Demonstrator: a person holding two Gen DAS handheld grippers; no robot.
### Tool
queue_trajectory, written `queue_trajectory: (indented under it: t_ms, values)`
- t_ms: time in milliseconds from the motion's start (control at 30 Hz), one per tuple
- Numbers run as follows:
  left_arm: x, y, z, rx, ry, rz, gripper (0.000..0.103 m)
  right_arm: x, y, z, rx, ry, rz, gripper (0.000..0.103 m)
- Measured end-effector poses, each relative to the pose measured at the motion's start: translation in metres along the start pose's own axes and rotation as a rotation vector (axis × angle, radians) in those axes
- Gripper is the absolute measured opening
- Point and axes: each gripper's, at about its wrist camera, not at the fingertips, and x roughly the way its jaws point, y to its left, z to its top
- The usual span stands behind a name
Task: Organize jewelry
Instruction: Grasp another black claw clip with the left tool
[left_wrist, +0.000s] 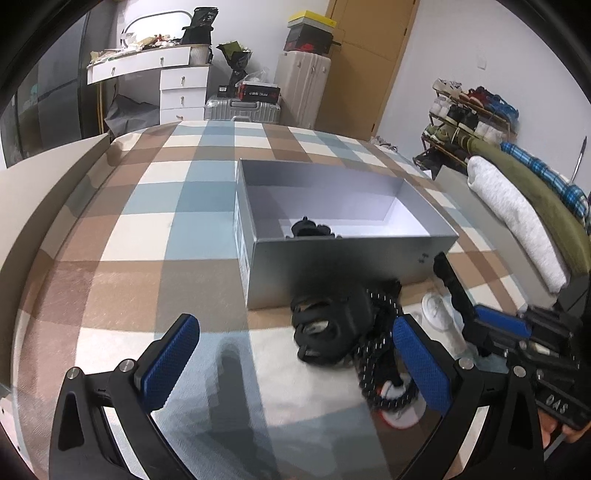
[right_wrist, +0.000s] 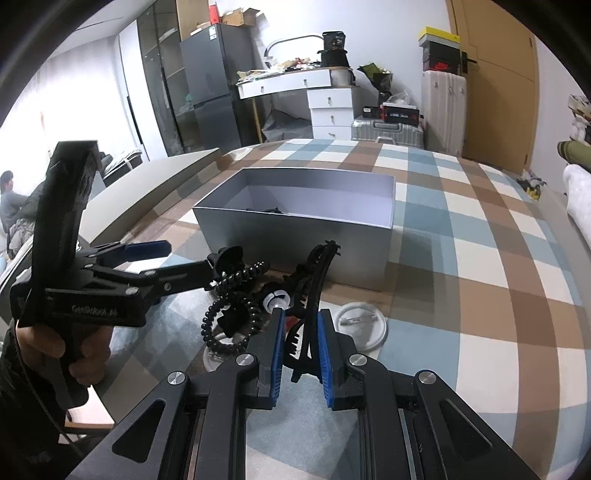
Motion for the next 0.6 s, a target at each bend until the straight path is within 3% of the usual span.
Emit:
queue_trajectory:
  t_ms: [133,300,400,500,600]
  values:
    - [0.005,0.0,0.006,-0.02,0.004,-0.004,0.1,-0.003,-0.001,0.001,0.003,-0.005,0.0,0.016]
    - [0.012,0.0,0.002,-0.008,0.054,0.008,0.083,-0.005,-0.003,0.0,0.006,-0.009,0.001,0.016]
    - [0.013,-0.001,0.0,-0.003,0.076,-0.03,0.071,-0.004,-0.002,0.0,0.005,-0.005,0.004,0.016]
    - [0.01,-0.007,-0.003,0.017,0.081,-0.095,0.042,-0.003,0.0,0.0,-0.001,0.0,0.007,0.016]
    - [0.005,-0.012,-0.004,0.05,0.064,-0.069,0.041,-0.004,0.001,0.0,-0.003,-0.002,0.009,0.016]
